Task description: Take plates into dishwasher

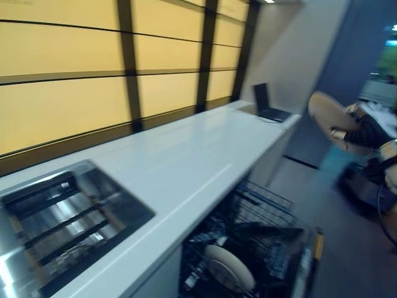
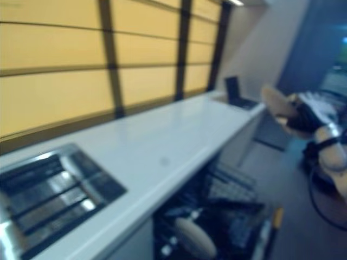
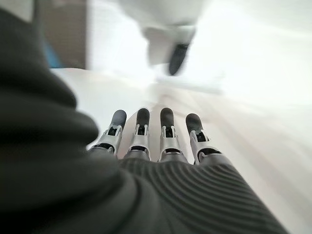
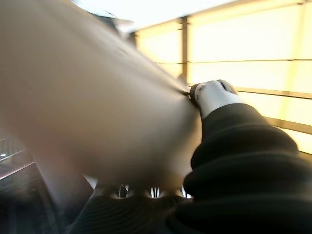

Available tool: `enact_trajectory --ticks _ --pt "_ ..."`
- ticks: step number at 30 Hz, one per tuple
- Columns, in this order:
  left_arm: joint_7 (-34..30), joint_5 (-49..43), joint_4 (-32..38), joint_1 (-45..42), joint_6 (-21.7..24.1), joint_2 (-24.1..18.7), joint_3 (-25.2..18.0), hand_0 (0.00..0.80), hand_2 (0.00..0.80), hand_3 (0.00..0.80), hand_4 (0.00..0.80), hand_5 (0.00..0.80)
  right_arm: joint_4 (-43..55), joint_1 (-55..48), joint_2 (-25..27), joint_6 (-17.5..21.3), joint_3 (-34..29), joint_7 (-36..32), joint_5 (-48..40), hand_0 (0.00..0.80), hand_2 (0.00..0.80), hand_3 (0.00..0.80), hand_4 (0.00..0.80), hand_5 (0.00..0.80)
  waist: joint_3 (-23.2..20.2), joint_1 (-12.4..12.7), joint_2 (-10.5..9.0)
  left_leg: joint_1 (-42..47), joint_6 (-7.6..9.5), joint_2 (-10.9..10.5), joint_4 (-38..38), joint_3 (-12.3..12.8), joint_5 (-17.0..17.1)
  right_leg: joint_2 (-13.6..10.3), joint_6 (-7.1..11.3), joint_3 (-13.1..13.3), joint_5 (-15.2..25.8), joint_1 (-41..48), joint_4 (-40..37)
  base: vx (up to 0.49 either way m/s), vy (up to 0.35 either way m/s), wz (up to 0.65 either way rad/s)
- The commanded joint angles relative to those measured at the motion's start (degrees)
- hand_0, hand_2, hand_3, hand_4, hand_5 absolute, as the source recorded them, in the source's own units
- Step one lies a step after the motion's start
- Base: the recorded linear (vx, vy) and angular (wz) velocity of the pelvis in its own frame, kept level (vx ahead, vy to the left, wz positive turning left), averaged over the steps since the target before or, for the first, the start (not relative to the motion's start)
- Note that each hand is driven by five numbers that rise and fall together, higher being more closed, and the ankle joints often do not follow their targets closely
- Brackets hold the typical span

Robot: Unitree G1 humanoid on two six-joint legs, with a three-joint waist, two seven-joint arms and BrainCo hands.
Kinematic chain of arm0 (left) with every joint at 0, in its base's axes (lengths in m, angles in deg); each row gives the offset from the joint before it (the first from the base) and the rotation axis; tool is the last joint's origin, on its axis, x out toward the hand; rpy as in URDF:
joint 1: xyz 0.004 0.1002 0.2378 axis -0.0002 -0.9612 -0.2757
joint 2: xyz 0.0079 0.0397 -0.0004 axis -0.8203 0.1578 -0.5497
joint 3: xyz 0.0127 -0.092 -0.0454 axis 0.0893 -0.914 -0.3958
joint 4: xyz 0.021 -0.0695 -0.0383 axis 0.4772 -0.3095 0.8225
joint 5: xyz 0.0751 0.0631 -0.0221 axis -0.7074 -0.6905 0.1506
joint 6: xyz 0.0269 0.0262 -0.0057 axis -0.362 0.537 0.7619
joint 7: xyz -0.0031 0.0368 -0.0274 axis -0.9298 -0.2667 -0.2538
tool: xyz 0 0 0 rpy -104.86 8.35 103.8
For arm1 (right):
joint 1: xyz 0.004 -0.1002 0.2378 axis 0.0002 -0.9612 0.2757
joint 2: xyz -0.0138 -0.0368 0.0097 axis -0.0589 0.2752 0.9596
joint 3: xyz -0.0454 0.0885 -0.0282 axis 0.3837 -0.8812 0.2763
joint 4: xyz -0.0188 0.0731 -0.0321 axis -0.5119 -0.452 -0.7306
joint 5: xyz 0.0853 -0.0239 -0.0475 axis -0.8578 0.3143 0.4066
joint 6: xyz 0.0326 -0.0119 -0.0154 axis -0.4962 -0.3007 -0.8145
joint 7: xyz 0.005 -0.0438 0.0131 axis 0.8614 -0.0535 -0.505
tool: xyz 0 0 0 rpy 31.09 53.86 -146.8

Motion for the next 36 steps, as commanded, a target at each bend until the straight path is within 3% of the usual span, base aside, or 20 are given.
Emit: enact_trajectory --ticks 1,2,4,7,16,27,36 --pt "0.82 0.29 1.22 3.09 4.49 1.27 2.92 0.0 0.0 0.0 0.0 0.0 2.76 3.97 -1.57 -1.54 -4.31 -1.38 -1.91 0.8 0.8 0.8 0.8 0.8 1.19 1.37 -0.74 -9.02 1.04 -0.2 3.28 -6.37 1.33 -2.08 1.71 3.01 -7.39 5.13 5.84 -0.074 -0.1 0.02" --pt "1.05 0.93 1.38 2.74 5.01 2.07 3.54 0.0 0.0 0.0 0.0 0.0 2.41 4.6 -2.43 -1.12 -3.38 -1.66 -1.7 0.8 0.8 0.8 0.8 0.8 1.58 1.6 -0.59 -8.57 1.09 -0.68 2.85 -9.75 0.83 -2.27 1.53 4.62 -7.54 4.68 6.22 -0.14 -0.087 -0.11" --pt "1.2 0.63 1.78 2.51 5.03 3.13 4.1 0.0 0.0 0.0 0.0 0.0 1.53 6.66 -4.68 -0.51 -0.68 -2.03 -1.31 0.8 0.8 0.8 0.8 0.8 2.03 1.84 0.5 -6.87 1.33 -0.59 -0.36 -13.57 2.19 -2.21 1.13 6.56 -7.06 3.02 6.64 -0.146 -0.071 -0.5" --pt "1.27 -0.1 1.99 3.43 4.08 2.87 4.57 0.0 0.0 0.0 0.0 0.0 1.32 6.4 -6.95 -0.79 0.42 -2.55 -0.15 0.8 0.8 0.8 0.8 0.8 1.9 0.46 1.93 -5.36 0.42 0.66 -3.04 -11.64 3.74 -2.26 1.07 5.94 -7.11 2.04 6.63 -0.084 -0.013 -0.48" --pt "0.55 -0.17 1.03 4.12 3.99 2.05 5.05 0.0 0.0 0.0 0.0 0.0 0.29 4.36 -9.32 -1.0 2.21 -7.38 -0.24 0.8 0.8 0.8 0.8 0.8 2.45 -0.71 4.21 -5.31 -0.84 0.35 -5.22 -11.16 5.04 -2.73 1.64 5.2 -5.27 0.83 4.22 -0.041 0.083 0.05" --pt "0.16 -2.18 2.12 4.03 3.61 2.69 6.65 0.0 0.0 0.0 0.0 0.0 -0.07 4.29 -13.84 -1.88 5.92 -11.31 -1.02 0.8 0.8 0.8 0.8 0.8 3.35 0.53 4.28 -5.64 -0.93 -1.27 -5.83 -11.34 4.67 -3.27 2.95 2.84 -2.18 0.13 0.43 -0.003 0.04 0.0" --pt "-0.8 -3.19 4.08 5.8 3.09 2.31 8.96 0.0 0.0 0.0 0.0 0.0 -0.17 6.27 -18.18 -3.91 10.41 -11.75 0.48 0.8 0.8 0.8 0.8 0.8 4.45 1.8 4.16 -6.66 -0.71 -1.72 -5.83 -12.45 4.95 -2.83 2.86 2.32 -1.98 -0.06 0.05 -0.031 -0.021 0.01"
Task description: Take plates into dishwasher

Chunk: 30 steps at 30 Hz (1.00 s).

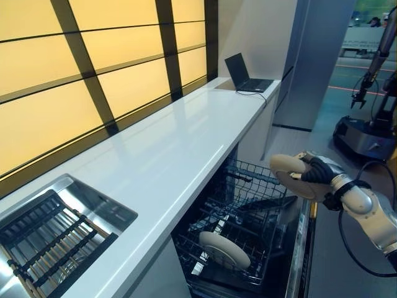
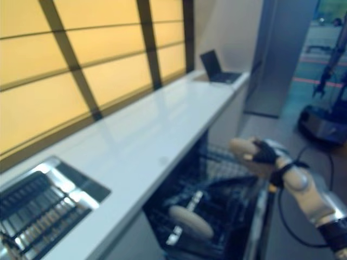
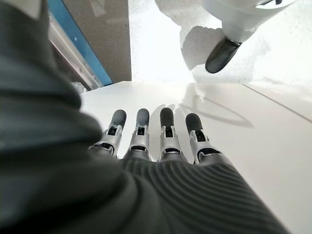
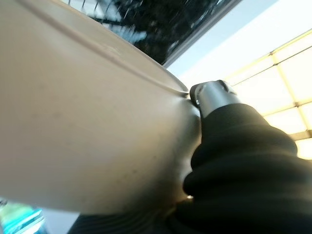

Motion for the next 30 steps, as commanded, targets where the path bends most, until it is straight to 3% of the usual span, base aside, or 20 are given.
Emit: enact_trajectory --ticks 1,17,30 --pt "-0.71 -2.75 -0.97 2.95 0.34 -3.94 3.81 0.0 0.0 0.0 0.0 0.0 -1.62 5.6 -3.97 -0.54 2.79 0.94 1.0 0.8 0.8 0.8 0.8 0.8 -0.26 0.68 -5.15 -6.78 -0.98 0.0 -1.87 -1.74 5.69 -2.21 1.73 -3.73 -4.51 4.25 0.36 -0.025 -0.032 0.01" --pt "-2.56 -4.8 0.9 8.15 -1.17 -3.89 9.16 0.0 0.0 0.0 0.0 0.0 -11.26 12.6 -12.84 -2.4 10.97 4.44 1.68 0.8 0.8 0.8 0.8 0.8 3.87 2.19 -4.31 -8.97 -0.71 -0.78 -1.87 -4.38 6.12 -2.08 1.86 -3.54 -3.63 2.35 0.15 -0.059 -0.02 0.03" --pt "-3.39 -5.74 2.22 11.08 -1.22 -4.49 12.01 0.0 0.0 0.0 0.0 0.0 -17.61 17.99 -12.64 -2.35 14.41 6.27 2.78 0.8 0.8 0.8 0.8 0.8 5.8 2.88 -3.18 -10.85 -0.67 -1.63 -1.88 -5.76 6.34 -2.4 1.98 -3.73 -3.19 0.74 0.15 -0.041 -0.008 0.0"
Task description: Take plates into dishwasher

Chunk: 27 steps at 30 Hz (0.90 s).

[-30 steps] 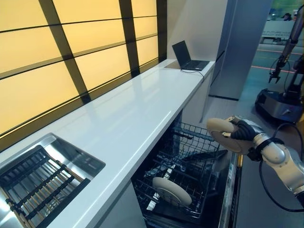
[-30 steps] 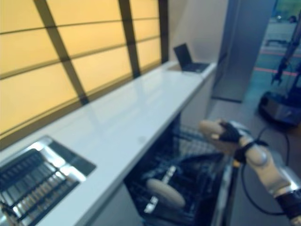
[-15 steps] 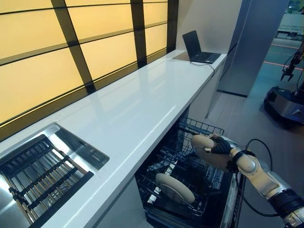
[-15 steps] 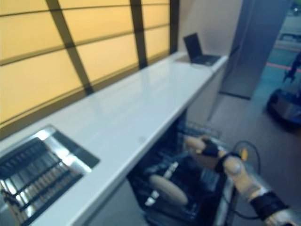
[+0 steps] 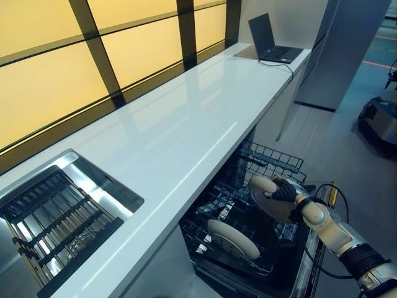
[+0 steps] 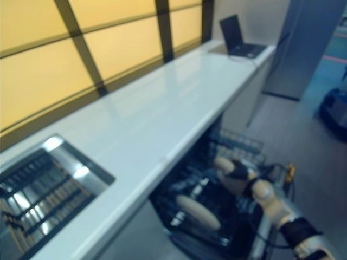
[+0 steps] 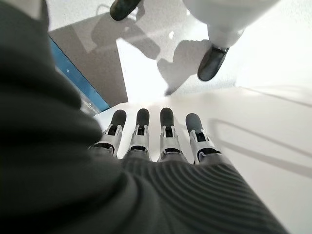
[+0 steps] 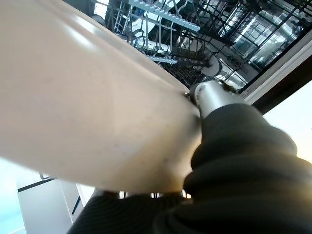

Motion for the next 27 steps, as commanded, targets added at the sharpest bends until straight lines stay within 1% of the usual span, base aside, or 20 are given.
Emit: enact_trajectory --ticks 1,8,15,20,27 --pt "-0.47 -1.41 0.16 3.41 -0.04 -2.45 4.12 0.0 0.0 0.0 0.0 0.0 -1.95 9.72 -0.14 1.73 2.1 2.41 0.87 0.8 0.8 0.8 0.8 0.8 0.06 0.23 -3.35 -8.14 -0.75 -1.09 -1.79 -3.83 5.59 -2.39 2.34 -2.34 -3.53 2.62 -0.09 -0.035 -0.006 0.05" --pt "-0.75 -1.43 0.8 4.53 0.25 -2.89 4.65 0.0 0.0 0.0 0.0 0.0 -1.91 11.64 0.58 2.25 3.73 2.11 2.28 0.8 0.8 0.8 0.8 0.8 1.19 0.4 -3.15 -8.6 -0.59 -1.48 -1.79 -4.32 5.51 -2.48 2.44 -2.4 -3.17 1.75 -0.09 -0.031 -0.006 0.04" --pt "-1.12 -1.69 1.91 5.83 -0.71 -3.48 5.14 0.0 0.0 0.0 0.0 0.0 -1.71 13.64 1.54 2.84 6.17 -0.3 5.73 0.8 0.8 0.8 0.8 0.8 2.22 0.8 -3.16 -9.14 -0.31 -1.88 -1.79 -4.92 5.42 -2.56 2.57 -2.7 -2.78 0.8 -0.09 -0.037 -0.012 0.02" --pt "-1.32 -1.75 2.34 6.81 -1.06 -3.9 5.55 0.0 0.0 0.0 0.0 0.0 -1.82 15.59 1.65 2.44 8.38 -1.98 6.92 0.8 0.8 0.8 0.8 0.8 2.85 1.11 -3.33 -9.47 -0.27 -2.0 -1.79 -5.37 5.44 -2.5 2.71 -2.8 -2.53 0.25 -0.09 -0.028 -0.018 0.02" --pt "-1.37 -1.62 2.91 7.65 -1.17 -4.21 5.89 0.0 0.0 0.0 0.0 0.0 -2.92 17.43 1.29 3.56 11.26 -4.04 9.69 0.8 0.8 0.8 0.8 0.8 3.89 1.78 -3.1 -9.94 -0.07 -2.36 -1.79 -6.04 5.51 -2.54 2.72 -3.3 -2.25 -0.45 0.01 0.0 0.0 0.0"
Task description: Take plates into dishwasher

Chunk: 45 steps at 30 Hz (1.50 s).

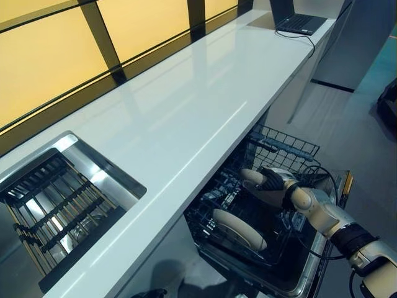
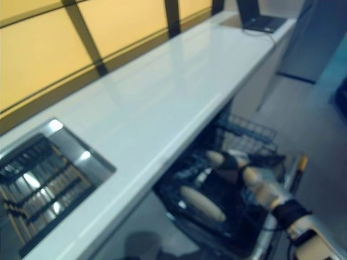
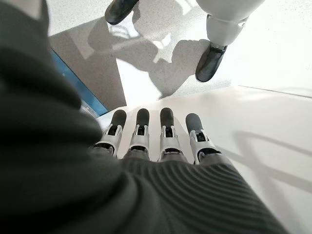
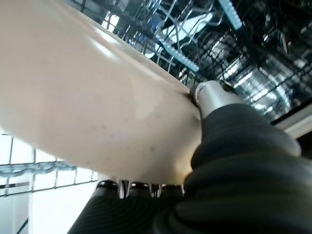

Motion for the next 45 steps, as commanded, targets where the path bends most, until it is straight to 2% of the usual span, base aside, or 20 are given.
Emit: enact_trajectory --ticks 1,20,31,45 --pt "-0.36 -1.45 -0.64 3.47 -0.17 -2.56 3.56 0.0 0.0 0.0 0.0 0.0 -1.42 8.3 0.56 2.55 2.96 0.01 1.21 0.8 0.8 0.8 0.8 0.8 -0.54 1.3 -3.49 -6.81 1.37 -2.19 -1.31 -3.35 4.58 -2.4 2.7 -1.73 -2.59 1.63 -0.01 0.0 0.0 0.0" --pt "-0.57 -1.41 0.4 5.83 -0.64 -2.71 4.21 0.0 0.0 0.0 0.0 0.0 -5.59 10.32 -2.49 0.07 5.0 1.28 1.36 0.8 0.8 0.8 0.8 0.8 1.51 2.49 -3.16 -8.05 1.73 -2.77 -1.31 -4.41 4.63 -2.74 2.84 -2.92 -1.97 -0.06 0.45 -0.007 -0.003 0.03" --pt "-0.29 -0.58 -0.04 7.3 -0.85 -2.18 5.0 0.0 0.0 0.0 0.0 0.0 -10.54 11.68 -4.83 -4.81 5.35 2.1 0.13 0.8 0.8 0.8 0.8 0.8 2.53 2.86 -2.67 -8.38 1.92 -3.23 -1.31 -4.88 4.56 -3.09 2.81 -3.49 -1.72 -0.84 0.93 0.0 0.002 0.03" --pt "0.04 -0.24 -0.65 8.07 -0.29 -1.91 5.53 0.0 0.0 0.0 0.0 0.0 -15.6 12.4 -5.7 -6.59 4.96 2.17 0.4 0.8 0.8 0.8 0.8 0.8 3.19 3.12 -2.25 -8.71 2.12 -3.47 -1.31 -5.21 4.57 -3.37 2.75 -3.82 -1.5 -1.72 1.43 0.0 0.0 0.0"
